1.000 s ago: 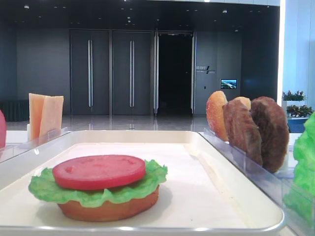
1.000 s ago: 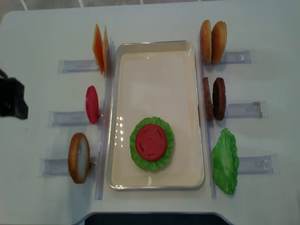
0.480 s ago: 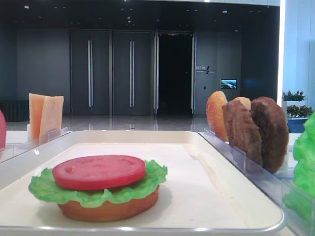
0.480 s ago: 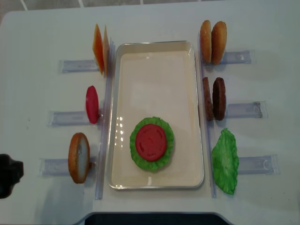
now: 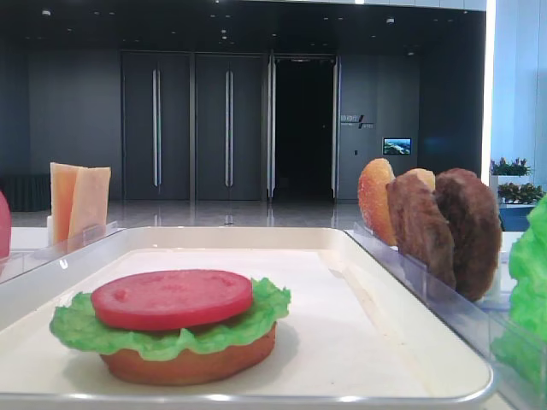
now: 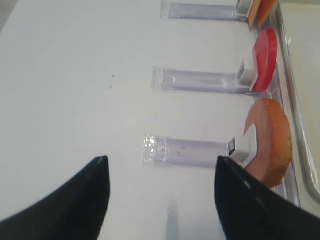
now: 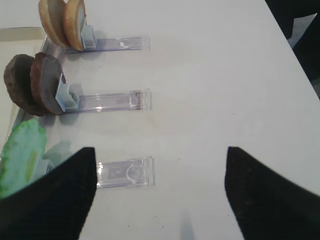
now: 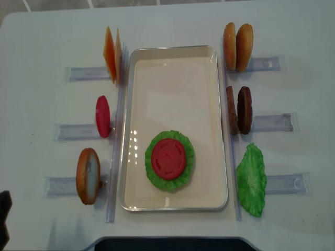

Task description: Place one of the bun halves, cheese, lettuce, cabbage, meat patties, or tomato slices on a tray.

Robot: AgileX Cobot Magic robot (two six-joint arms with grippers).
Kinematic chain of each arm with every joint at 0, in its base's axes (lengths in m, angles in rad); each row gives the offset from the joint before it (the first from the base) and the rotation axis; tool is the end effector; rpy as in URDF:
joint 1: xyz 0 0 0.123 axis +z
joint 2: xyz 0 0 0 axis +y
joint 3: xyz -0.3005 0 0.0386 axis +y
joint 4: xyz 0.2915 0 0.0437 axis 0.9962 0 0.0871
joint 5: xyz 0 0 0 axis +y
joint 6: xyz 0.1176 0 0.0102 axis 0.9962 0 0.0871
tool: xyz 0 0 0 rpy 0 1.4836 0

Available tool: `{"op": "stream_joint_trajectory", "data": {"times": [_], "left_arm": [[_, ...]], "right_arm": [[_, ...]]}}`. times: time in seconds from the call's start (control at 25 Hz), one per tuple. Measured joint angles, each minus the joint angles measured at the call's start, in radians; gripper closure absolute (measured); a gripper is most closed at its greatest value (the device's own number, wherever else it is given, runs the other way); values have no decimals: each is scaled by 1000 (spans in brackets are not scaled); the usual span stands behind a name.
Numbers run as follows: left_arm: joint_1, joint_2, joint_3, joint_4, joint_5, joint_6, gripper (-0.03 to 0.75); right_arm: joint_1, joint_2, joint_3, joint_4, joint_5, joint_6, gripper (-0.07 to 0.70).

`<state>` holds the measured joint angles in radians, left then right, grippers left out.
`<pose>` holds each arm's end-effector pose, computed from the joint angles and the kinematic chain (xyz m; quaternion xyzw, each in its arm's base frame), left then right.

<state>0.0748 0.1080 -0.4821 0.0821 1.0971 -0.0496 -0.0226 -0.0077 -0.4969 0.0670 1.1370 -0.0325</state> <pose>0.0548 0.0127 0.2711 -0.0552 0.8902 0.0467 0.4497 0.0342 0.0064 0.2774 -0.0070 0.8709 0.0199 0.4911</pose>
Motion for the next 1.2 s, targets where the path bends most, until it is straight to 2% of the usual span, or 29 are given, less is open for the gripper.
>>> {"op": "stream_joint_trajectory", "data": {"times": [0.24,1.2], "left_arm": [[0,-123,7,1,11,2,219],[0,-123,10,1,12,7,227]], "right_arm": [[0,0,0,0,0,0,97],[0,0,0,0,0,0,97]]}}
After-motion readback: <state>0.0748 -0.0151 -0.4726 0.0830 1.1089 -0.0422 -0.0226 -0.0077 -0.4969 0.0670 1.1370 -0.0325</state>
